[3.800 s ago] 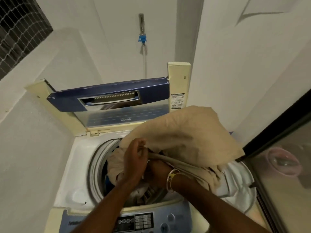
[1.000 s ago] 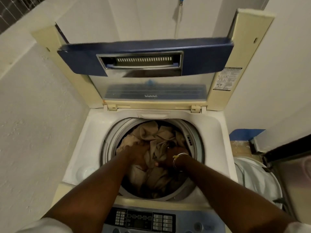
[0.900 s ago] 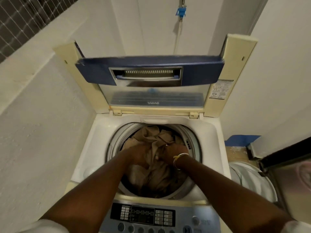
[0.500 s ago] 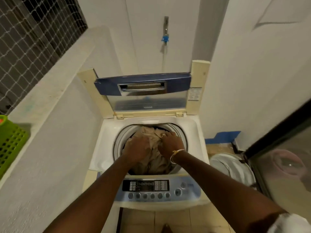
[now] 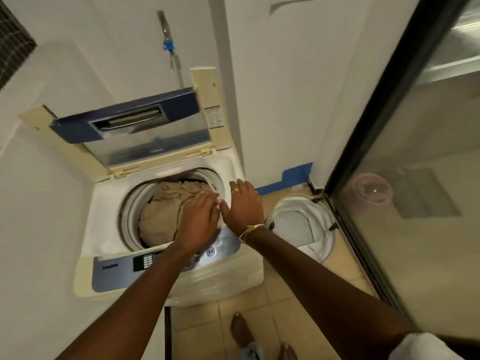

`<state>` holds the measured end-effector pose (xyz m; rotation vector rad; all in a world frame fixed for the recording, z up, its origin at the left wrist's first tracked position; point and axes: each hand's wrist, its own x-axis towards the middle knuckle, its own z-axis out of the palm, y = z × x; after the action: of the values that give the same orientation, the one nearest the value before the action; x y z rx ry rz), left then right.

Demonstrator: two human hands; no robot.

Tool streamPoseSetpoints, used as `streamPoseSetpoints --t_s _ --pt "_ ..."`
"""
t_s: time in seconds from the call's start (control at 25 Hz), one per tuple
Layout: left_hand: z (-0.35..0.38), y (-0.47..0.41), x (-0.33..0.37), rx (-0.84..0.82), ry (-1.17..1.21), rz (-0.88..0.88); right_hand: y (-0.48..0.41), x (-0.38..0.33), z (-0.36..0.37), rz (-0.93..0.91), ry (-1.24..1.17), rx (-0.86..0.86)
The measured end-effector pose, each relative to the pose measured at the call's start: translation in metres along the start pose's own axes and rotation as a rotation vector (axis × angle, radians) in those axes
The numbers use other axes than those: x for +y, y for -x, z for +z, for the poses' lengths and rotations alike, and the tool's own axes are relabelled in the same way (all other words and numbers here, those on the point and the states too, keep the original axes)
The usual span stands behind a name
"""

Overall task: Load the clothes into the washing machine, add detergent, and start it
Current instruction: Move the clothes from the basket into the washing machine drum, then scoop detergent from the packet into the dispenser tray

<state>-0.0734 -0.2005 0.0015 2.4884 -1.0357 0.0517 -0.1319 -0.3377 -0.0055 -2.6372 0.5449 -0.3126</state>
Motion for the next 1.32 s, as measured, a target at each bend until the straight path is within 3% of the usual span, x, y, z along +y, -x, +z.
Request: streamPoseSetpoints --t_s 0.24,0.52,1.12,1.24,1.32 --pt "0.007 0.019 0.07 -0.153 -0.063 0.022 0.059 0.058 -0.059 0.081 0.076 -0.018" --pt "-0.02 0.034 0.088 -0.204 -0.111 0.005 0.076 0.046 -0.09 0.071 0.143 -0.068" --pt "-0.138 0.084 -0.082 -0.003 -0.037 -0.26 0.015 -0.133 -0.023 -0.187 0.204 -0.064" --pt "-0.153 0.086 -0.096 0.073 0.087 -0.22 0.002 -0.148 -0.004 -0.11 0.144 -0.111" --pt "-0.149 0.078 -0.102 0.067 0.203 -0.306 -0.007 -0.152 0.009 -0.008 0.035 -0.132"
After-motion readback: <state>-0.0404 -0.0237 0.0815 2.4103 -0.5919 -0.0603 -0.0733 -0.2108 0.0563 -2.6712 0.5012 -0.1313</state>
